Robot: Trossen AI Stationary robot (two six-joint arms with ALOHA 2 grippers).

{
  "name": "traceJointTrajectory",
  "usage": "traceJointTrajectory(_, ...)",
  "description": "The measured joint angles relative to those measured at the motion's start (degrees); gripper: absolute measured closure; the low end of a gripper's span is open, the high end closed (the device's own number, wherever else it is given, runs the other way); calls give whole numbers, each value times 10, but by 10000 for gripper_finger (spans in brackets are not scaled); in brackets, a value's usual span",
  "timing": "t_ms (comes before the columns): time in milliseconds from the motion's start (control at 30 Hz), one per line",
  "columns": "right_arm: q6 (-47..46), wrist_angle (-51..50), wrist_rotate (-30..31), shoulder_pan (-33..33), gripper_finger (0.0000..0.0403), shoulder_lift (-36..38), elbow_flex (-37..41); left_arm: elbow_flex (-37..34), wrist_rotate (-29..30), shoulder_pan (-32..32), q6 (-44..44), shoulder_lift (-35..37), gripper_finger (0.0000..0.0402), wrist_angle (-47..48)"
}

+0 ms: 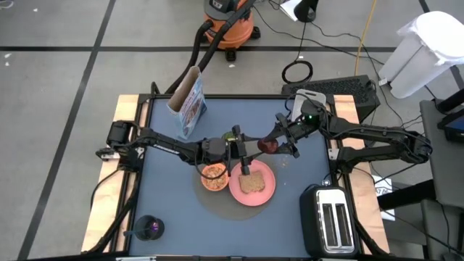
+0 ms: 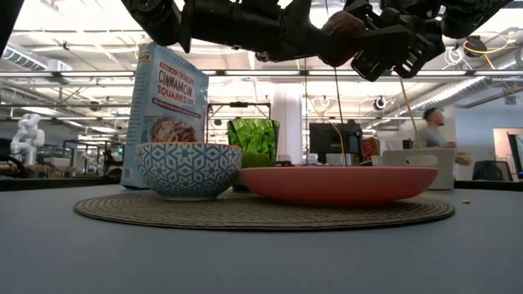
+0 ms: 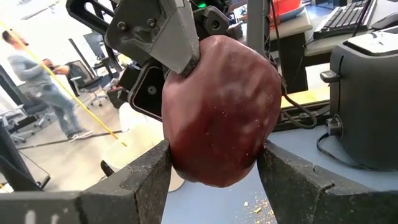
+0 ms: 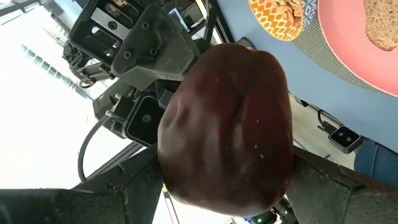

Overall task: Arrange a breakfast setting
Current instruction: Put the apple on the gray table mat to the right side of the green cup

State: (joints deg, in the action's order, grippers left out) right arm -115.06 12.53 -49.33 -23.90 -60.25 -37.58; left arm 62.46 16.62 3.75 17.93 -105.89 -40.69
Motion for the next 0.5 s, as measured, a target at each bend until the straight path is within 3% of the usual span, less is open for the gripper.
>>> traceJointTrajectory(500,37,0,-1,0,119,0,0,0,0,0,0,0,174,0)
